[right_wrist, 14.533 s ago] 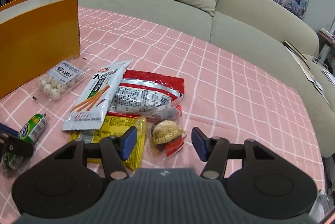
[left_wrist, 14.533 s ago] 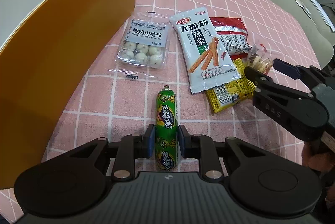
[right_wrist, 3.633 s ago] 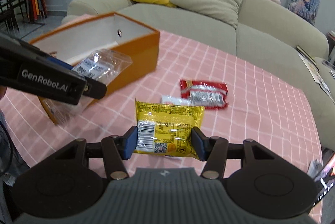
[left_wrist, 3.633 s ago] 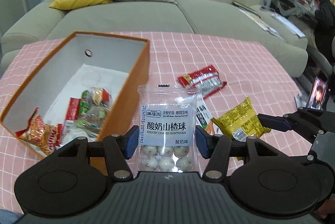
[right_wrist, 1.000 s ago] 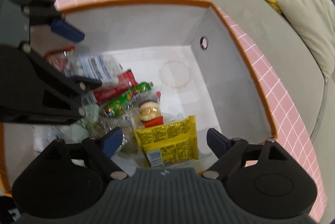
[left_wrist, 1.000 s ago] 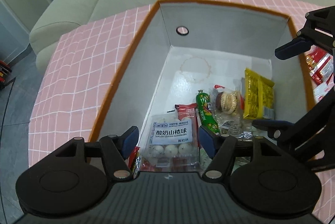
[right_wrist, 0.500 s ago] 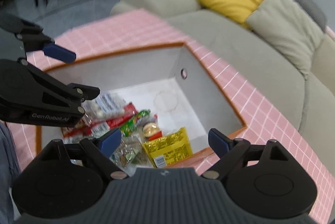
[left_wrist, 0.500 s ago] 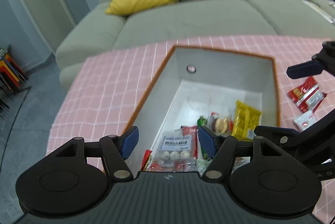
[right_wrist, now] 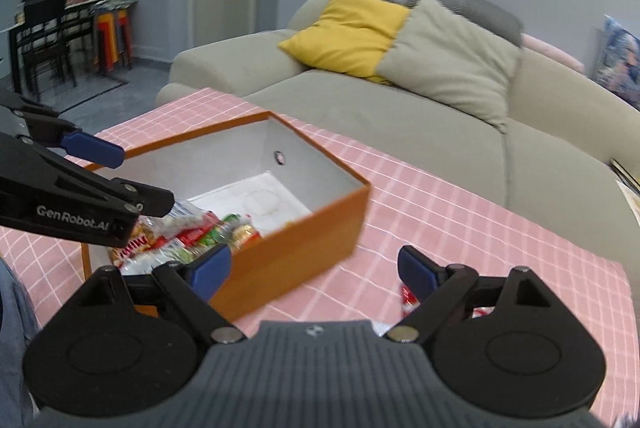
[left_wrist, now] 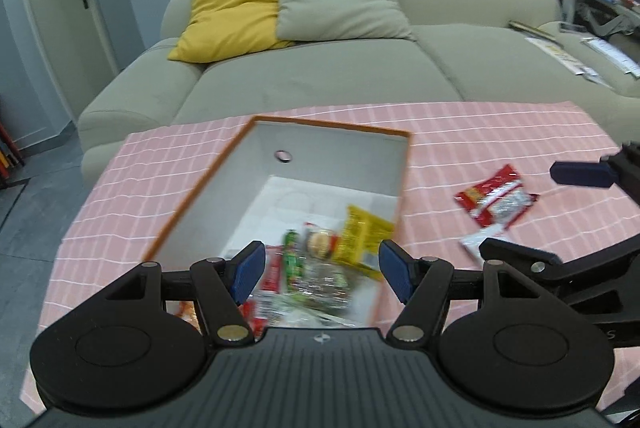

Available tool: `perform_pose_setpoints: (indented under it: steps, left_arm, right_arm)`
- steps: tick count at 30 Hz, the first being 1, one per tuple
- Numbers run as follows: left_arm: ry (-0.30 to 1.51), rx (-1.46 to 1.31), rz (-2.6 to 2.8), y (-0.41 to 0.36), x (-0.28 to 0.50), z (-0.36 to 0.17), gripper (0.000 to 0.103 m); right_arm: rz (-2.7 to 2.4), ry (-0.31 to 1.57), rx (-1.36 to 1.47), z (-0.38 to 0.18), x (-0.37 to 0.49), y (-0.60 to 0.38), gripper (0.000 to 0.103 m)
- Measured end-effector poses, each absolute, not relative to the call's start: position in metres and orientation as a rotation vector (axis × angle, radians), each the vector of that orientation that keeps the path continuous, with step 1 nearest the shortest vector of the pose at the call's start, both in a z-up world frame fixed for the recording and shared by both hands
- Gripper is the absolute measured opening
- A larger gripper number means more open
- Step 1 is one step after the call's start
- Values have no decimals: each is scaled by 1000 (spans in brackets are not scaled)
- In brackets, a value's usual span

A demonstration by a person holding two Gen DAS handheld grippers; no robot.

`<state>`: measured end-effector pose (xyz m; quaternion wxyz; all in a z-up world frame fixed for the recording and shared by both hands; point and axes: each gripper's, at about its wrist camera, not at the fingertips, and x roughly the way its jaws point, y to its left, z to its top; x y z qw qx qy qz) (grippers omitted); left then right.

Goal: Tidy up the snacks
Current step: 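Withdraw both tools from the box toward the white and red bags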

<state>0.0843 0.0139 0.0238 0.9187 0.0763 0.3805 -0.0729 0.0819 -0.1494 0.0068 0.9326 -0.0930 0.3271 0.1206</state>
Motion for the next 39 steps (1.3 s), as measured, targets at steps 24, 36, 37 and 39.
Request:
perform_pose_setpoints:
  steps: [24, 36, 37, 39]
  left_arm:
    - [971, -61, -422, -95, 89, -58, 71]
    - [1110, -141, -286, -135, 130, -102, 83]
    - [1119, -148, -271, -138, 133, -106, 83]
    - [1138, -160, -241, -142, 137, -111, 83]
  right_arm:
    - [-77, 831, -149, -85, 53, -253, 65]
    - [-78, 873, -150, -111, 73, -281, 65]
    - [-77, 876, -150, -114, 75, -282, 65]
    - [-71, 878, -152, -117, 78, -284, 65]
